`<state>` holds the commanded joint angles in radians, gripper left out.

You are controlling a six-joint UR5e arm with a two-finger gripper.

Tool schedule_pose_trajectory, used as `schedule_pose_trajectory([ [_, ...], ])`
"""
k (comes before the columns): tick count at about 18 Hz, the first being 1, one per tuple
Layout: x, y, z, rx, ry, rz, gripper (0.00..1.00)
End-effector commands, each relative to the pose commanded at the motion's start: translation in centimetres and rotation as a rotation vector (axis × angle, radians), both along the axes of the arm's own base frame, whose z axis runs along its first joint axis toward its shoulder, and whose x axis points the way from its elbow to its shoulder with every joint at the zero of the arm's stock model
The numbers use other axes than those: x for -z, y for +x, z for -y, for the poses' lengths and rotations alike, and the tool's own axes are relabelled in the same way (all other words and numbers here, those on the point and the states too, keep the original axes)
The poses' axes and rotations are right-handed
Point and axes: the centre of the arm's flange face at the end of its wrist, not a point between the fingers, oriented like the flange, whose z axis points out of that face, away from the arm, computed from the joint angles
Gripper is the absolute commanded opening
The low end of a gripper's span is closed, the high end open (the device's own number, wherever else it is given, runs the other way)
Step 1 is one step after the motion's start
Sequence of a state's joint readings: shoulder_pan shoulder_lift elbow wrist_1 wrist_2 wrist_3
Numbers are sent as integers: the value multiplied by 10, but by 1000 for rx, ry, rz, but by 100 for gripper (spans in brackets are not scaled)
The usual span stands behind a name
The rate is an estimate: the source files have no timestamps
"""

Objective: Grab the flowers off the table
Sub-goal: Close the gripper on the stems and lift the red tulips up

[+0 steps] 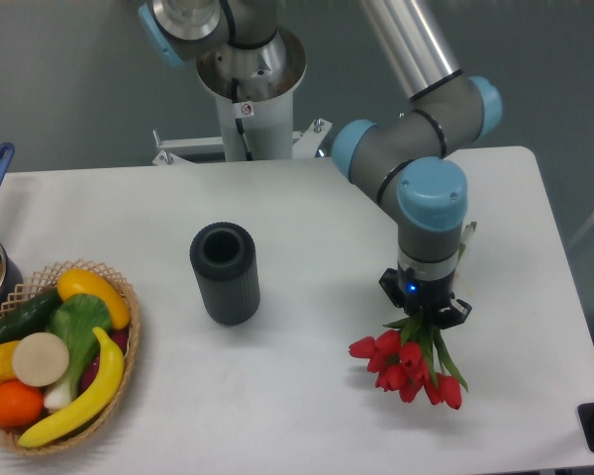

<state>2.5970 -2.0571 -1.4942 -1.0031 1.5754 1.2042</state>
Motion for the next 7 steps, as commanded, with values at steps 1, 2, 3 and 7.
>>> schedule_pose_trajectory([
  [1, -1, 0, -1, 1, 3, 0, 0],
  [2, -3, 0, -1, 2, 11, 2, 0],
  [3, -6, -1, -1, 1, 20, 2, 0],
  [7, -6, 0, -3, -4, 23, 0, 0],
])
